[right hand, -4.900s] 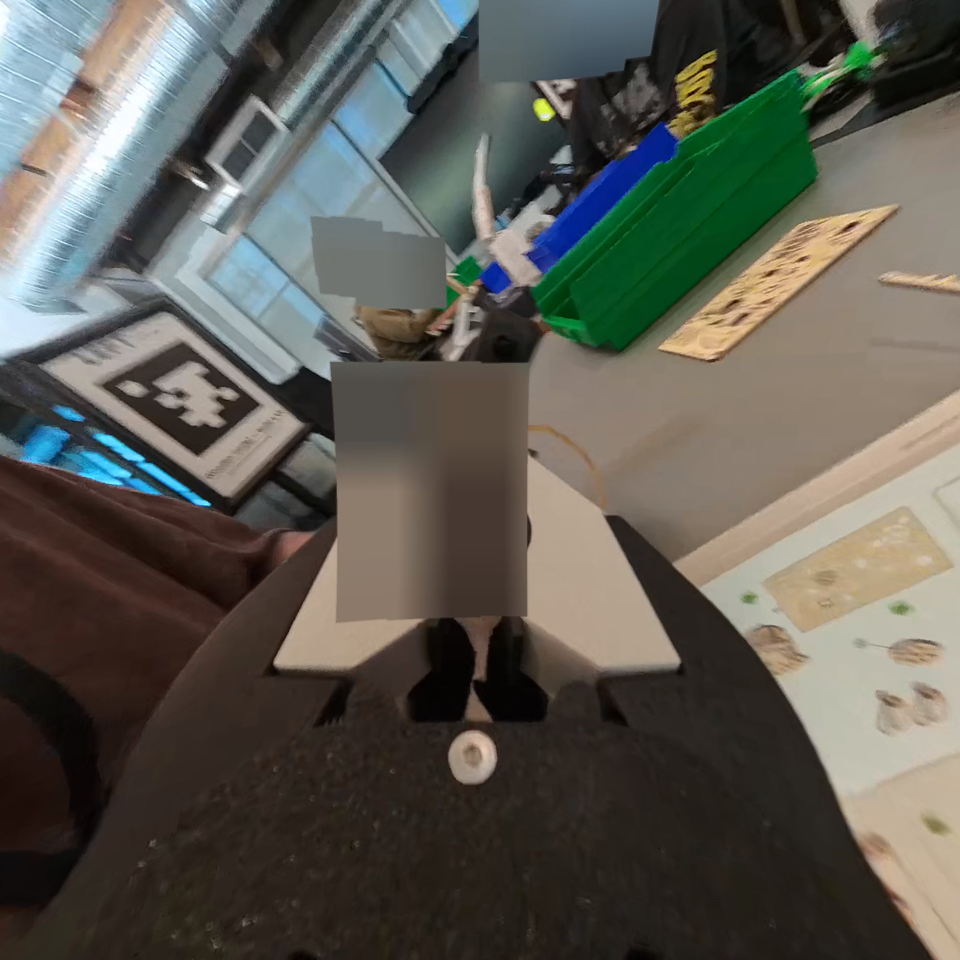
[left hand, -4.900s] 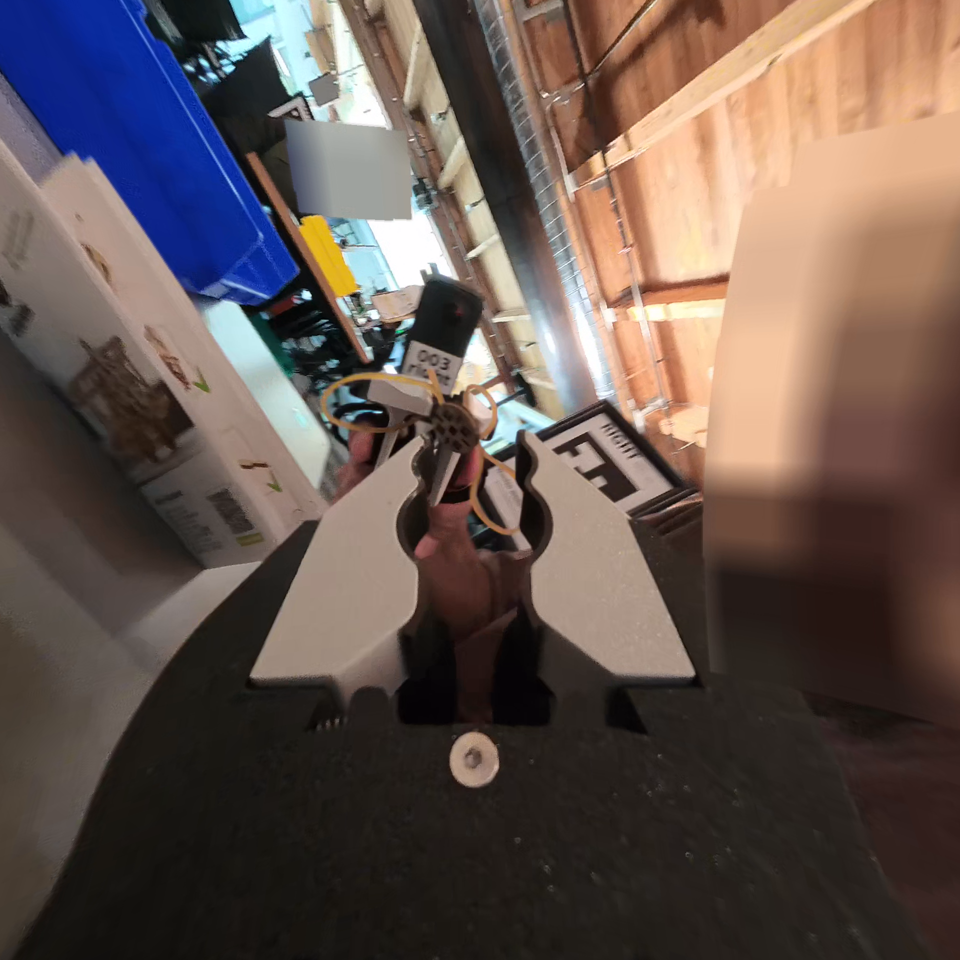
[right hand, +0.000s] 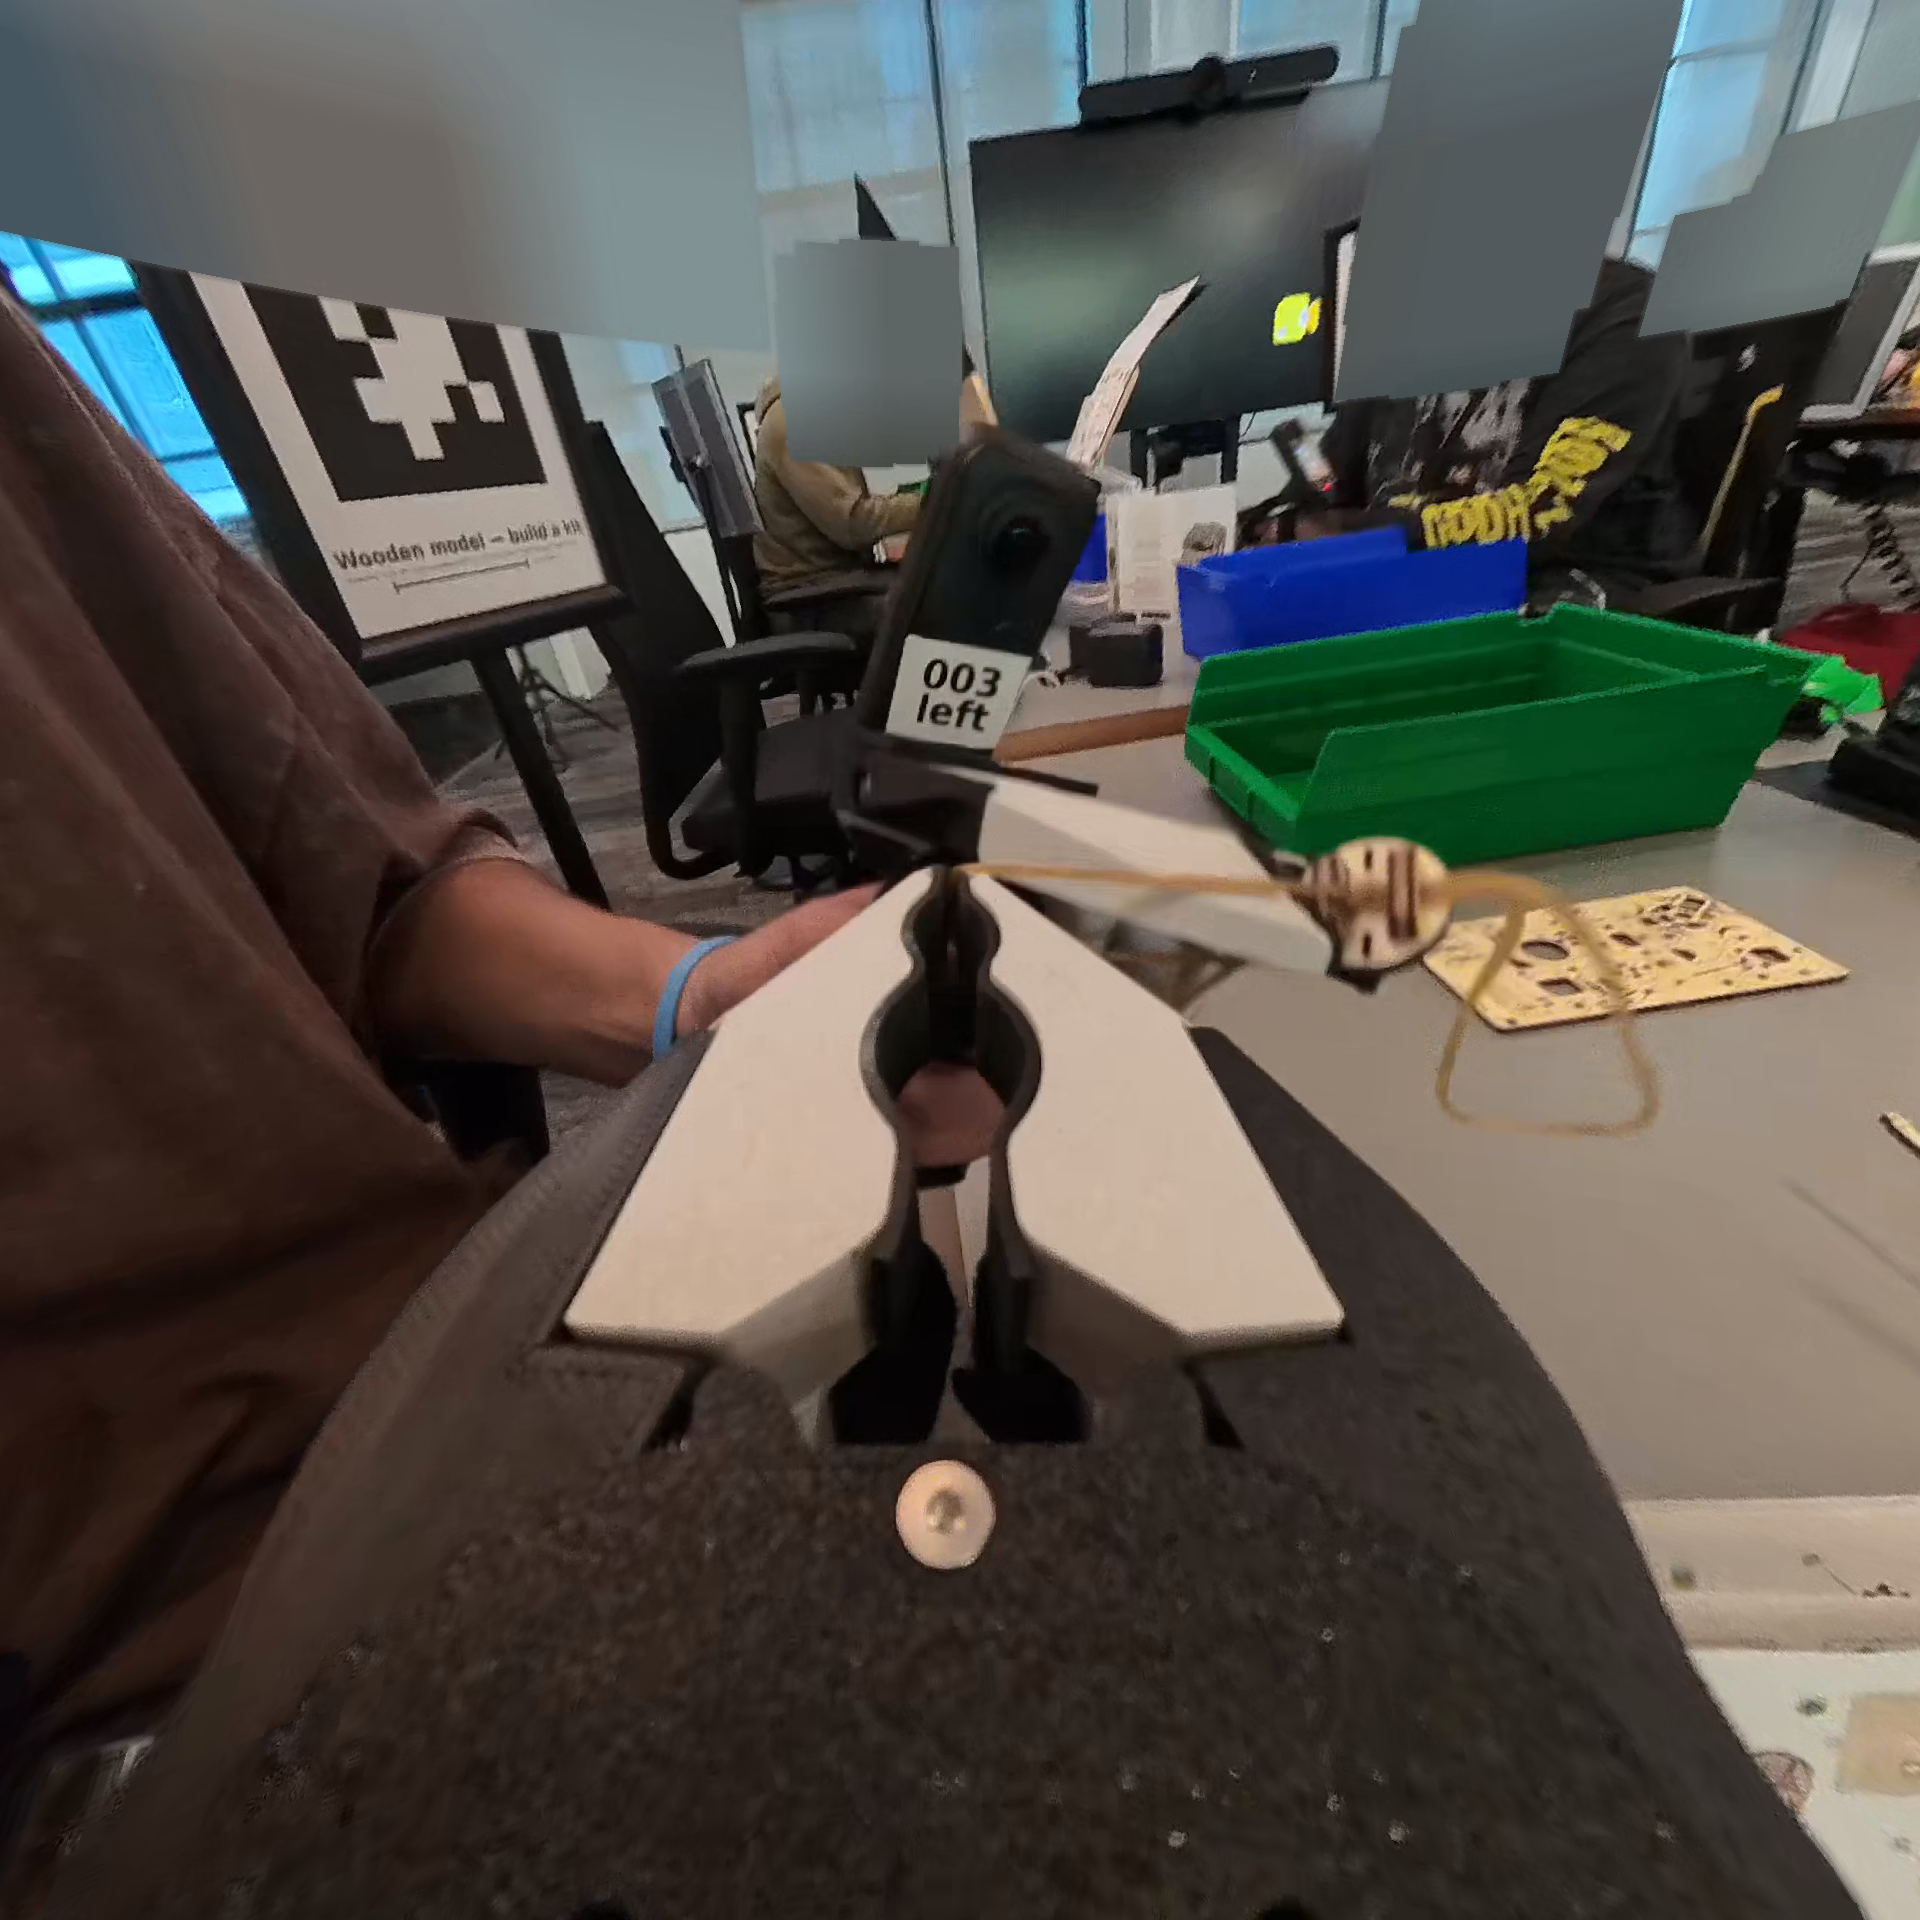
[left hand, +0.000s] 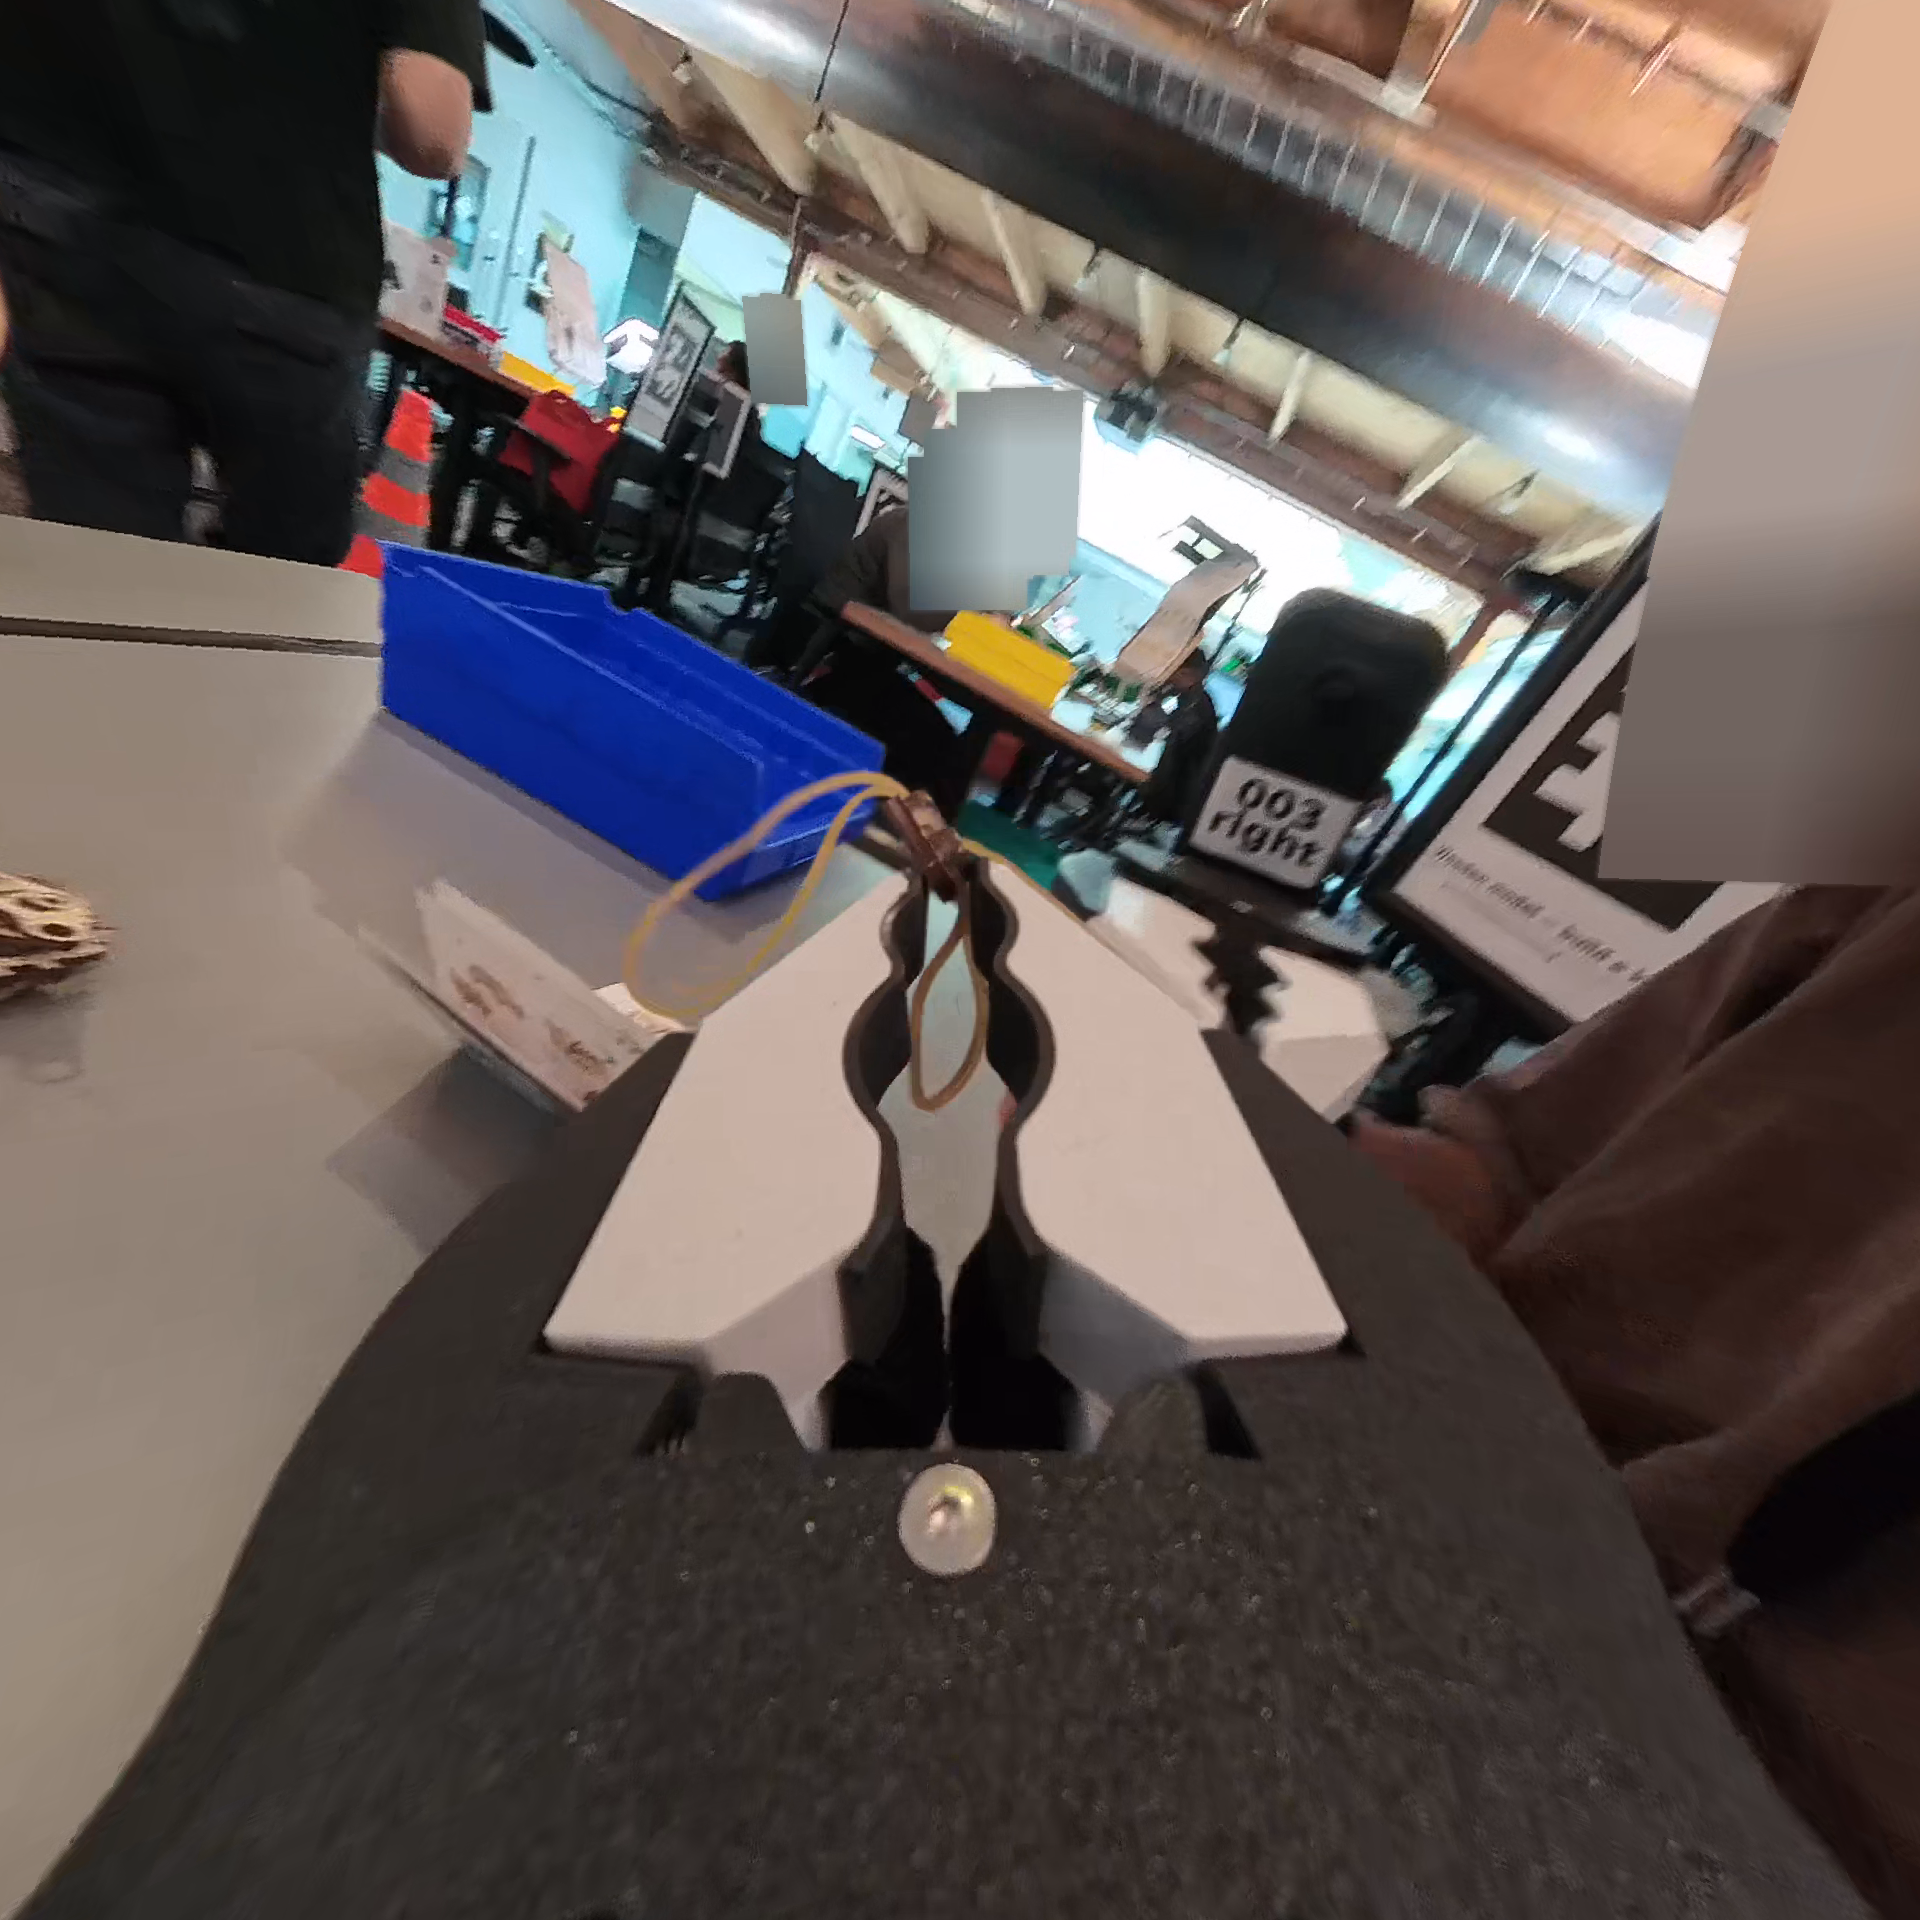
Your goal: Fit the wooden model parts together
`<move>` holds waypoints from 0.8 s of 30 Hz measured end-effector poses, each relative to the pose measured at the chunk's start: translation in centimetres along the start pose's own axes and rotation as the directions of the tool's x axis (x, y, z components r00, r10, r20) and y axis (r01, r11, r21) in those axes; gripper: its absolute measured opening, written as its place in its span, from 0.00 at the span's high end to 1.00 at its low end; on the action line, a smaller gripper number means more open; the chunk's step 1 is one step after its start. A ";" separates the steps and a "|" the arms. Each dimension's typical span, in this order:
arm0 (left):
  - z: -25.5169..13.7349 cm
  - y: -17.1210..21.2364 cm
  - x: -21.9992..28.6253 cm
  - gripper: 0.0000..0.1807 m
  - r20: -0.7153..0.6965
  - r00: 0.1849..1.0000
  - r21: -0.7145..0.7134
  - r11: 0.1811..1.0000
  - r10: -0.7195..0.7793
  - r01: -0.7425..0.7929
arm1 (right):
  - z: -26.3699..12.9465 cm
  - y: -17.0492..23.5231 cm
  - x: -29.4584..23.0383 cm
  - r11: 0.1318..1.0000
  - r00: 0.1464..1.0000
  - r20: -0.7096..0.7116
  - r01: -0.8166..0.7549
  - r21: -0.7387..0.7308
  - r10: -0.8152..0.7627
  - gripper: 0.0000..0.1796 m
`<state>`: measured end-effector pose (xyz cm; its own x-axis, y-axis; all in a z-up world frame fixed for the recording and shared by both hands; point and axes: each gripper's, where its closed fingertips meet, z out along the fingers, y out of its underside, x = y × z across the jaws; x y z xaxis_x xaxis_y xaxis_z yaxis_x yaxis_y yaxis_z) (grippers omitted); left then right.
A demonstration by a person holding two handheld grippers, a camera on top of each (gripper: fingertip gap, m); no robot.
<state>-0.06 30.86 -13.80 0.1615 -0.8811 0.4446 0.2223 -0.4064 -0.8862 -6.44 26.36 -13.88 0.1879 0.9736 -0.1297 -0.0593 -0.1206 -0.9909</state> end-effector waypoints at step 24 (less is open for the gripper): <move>-0.8 -1.2 2.1 0.97 -0.316 0.907 0.031 0.952 -0.279 0.304 | 0.1 0.0 -0.8 0.949 0.934 0.171 -0.316 -0.014 0.313 1.00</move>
<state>-0.82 29.32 -11.88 -0.2193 -0.7619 0.6094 0.2907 -0.6473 -0.7046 -6.67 25.65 -13.75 -0.0109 0.9048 -0.4256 -0.1016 -0.4244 -0.8997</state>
